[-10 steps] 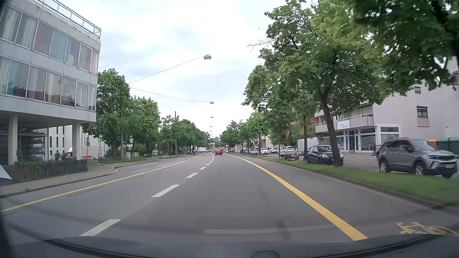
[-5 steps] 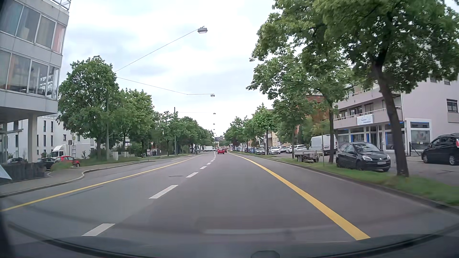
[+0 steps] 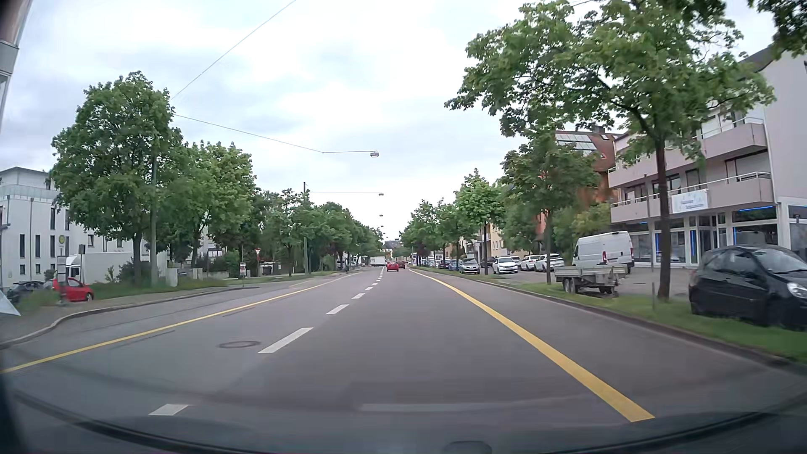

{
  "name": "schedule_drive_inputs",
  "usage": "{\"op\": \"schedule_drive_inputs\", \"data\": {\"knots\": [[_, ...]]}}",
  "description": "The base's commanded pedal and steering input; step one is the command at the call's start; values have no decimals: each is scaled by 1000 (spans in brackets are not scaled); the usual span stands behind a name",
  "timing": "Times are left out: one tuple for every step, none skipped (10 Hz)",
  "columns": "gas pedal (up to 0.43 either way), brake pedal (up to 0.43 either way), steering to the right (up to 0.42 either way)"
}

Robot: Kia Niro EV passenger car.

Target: Follow the waypoints while adhering to traffic rules and regulations

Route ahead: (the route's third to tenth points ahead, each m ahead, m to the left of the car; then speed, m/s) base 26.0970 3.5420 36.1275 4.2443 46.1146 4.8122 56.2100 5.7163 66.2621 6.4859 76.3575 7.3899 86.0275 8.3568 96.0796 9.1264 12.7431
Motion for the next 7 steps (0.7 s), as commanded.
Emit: {"op": "schedule_drive_inputs", "data": {"knots": [[177,0,-12],[177,0,-12],[177,0,-11],[177,0,-10],[177,0,-9],[177,0,-9],[177,0,-9]]}}
